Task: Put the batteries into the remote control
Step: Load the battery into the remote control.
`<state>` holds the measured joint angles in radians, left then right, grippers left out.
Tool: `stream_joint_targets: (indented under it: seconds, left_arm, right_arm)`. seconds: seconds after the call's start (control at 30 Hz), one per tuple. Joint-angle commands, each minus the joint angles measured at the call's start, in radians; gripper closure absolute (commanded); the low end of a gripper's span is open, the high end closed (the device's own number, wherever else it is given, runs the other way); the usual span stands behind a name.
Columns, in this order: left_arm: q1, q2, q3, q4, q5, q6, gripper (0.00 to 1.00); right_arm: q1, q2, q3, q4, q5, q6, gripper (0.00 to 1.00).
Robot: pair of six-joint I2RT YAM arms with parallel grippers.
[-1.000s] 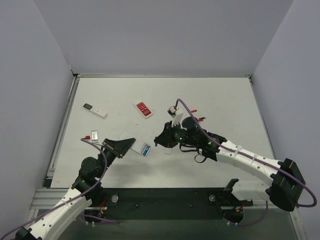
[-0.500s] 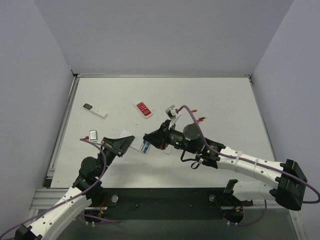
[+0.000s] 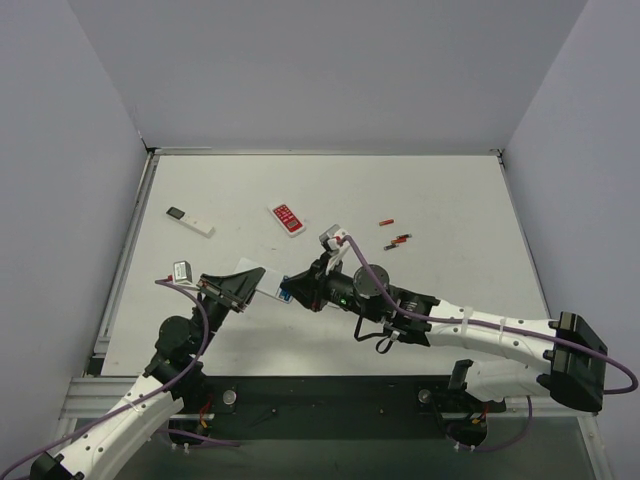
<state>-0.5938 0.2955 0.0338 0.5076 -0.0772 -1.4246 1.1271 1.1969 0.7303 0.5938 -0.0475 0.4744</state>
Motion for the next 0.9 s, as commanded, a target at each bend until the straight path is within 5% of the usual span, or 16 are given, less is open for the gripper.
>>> stream_joint_targets:
  seconds: [0.0, 0.23, 0.87]
  left_arm:
    - [0.005, -0.019, -0.094, 0.095, -0.022, -0.031, 1.0]
    - [0.005, -0.025, -0.097, 0.111, -0.026, -0.04, 1.0]
    - [0.005, -0.036, -0.101, 0.112, -0.024, -0.039, 1.0]
  right_arm:
    - [0.033, 0.006, -0.005, 0.074, 0.109, -0.063, 1.0]
    - [0.062, 0.012, -0.003, 0.072, 0.15, -0.092, 1.0]
    - [0.12, -0.011, 0.034, -0.026, 0.255, -0.186, 0.74]
